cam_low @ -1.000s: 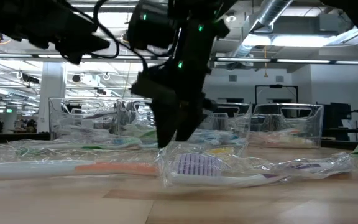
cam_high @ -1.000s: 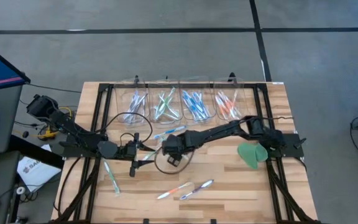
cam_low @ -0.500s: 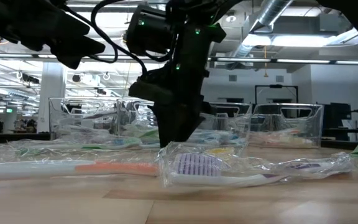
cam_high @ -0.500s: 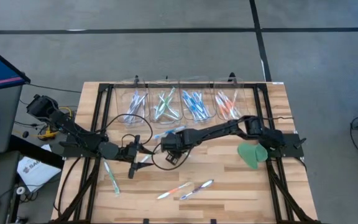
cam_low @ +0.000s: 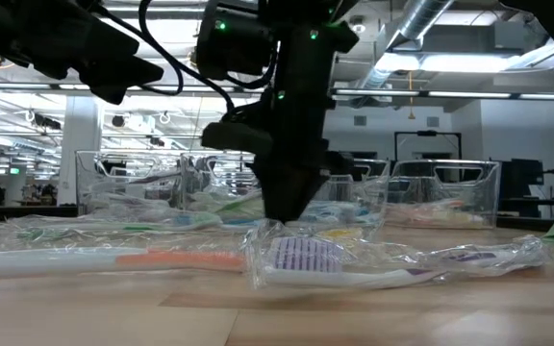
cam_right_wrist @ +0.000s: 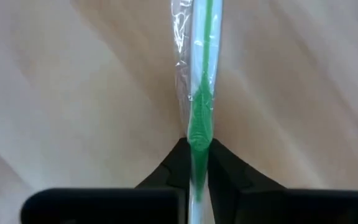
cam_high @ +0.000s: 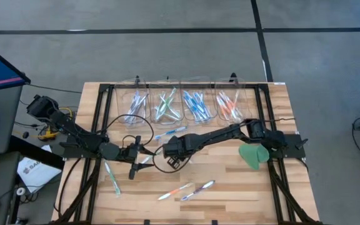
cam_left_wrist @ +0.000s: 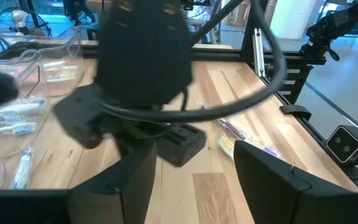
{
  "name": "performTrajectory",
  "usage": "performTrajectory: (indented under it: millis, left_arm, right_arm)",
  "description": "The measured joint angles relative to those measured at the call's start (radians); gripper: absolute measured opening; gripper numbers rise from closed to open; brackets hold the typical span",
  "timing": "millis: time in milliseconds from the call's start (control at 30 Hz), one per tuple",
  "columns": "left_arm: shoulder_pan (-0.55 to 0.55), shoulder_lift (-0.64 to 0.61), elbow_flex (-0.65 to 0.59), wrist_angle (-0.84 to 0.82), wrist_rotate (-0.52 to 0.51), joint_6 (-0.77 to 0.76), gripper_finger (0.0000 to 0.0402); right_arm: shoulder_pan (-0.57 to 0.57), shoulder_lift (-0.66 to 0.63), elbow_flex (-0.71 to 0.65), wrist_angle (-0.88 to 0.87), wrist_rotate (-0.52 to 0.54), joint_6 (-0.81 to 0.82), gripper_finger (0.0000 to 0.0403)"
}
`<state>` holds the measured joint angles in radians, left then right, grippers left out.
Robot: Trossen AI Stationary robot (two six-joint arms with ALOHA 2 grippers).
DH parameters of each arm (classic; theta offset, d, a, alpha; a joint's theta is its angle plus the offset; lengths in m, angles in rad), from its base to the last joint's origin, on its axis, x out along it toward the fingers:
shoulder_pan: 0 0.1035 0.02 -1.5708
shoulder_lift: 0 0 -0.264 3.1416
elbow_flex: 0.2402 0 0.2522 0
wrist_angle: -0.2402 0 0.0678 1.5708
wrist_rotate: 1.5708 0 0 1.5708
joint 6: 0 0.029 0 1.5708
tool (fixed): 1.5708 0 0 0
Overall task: Pick & Place Toothbrushes
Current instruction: Put the green toothbrush into the middle left transparent bin
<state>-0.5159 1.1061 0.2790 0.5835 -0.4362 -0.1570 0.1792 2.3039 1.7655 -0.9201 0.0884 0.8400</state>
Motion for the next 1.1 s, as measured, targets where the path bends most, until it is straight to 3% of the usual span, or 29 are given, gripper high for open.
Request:
performTrajectory:
  millis: [233, 400, 500, 600, 700, 800, 1000, 1100]
  left_arm:
    - [0.0, 0.0, 0.0, 0.0, 0.0, -0.007, 0.0208]
    - [0.013, 0.0, 0.0, 0.0, 0.0, -0.011, 0.0208]
    - [0.014, 0.0, 0.0, 0.0, 0.0, -0.039, 0.0208]
    - [0.014, 0.0, 0.0, 0.0, 0.0, -0.035, 0.0208]
    - [0.014, 0.002, 0.0, 0.002, 0.0, -0.034, 0.0208]
    - [0.015, 0.003, -0.001, 0.006, -0.001, -0.034, 0.0208]
    - [0.039, 0.002, 0.0, 0.027, -0.001, -0.024, 0.0208]
    - [0.072, 0.002, 0.0, 0.047, -0.003, -0.024, 0.0208]
  right_arm:
    - [0.065, 0.008, 0.202, -0.327, 0.011, 0.017, 0.0021]
    - [0.135, 0.007, 0.383, -0.671, 0.188, 0.06, 0.0021]
    - [0.194, -0.041, 0.393, -0.646, 0.23, 0.04, 0.0021]
    - [0.258, -0.101, 0.396, -0.65, 0.341, 0.075, 0.0021]
    - [0.334, -0.189, 0.321, -0.631, 0.472, 0.096, 0.0021]
    - [0.416, -0.273, 0.231, -0.657, 0.627, 0.228, 0.0021]
    - [0.543, -0.471, -0.106, -0.593, 0.814, 0.47, 0.0021]
    - [0.583, -0.548, -0.315, -0.456, 0.889, 0.526, 0.0021]
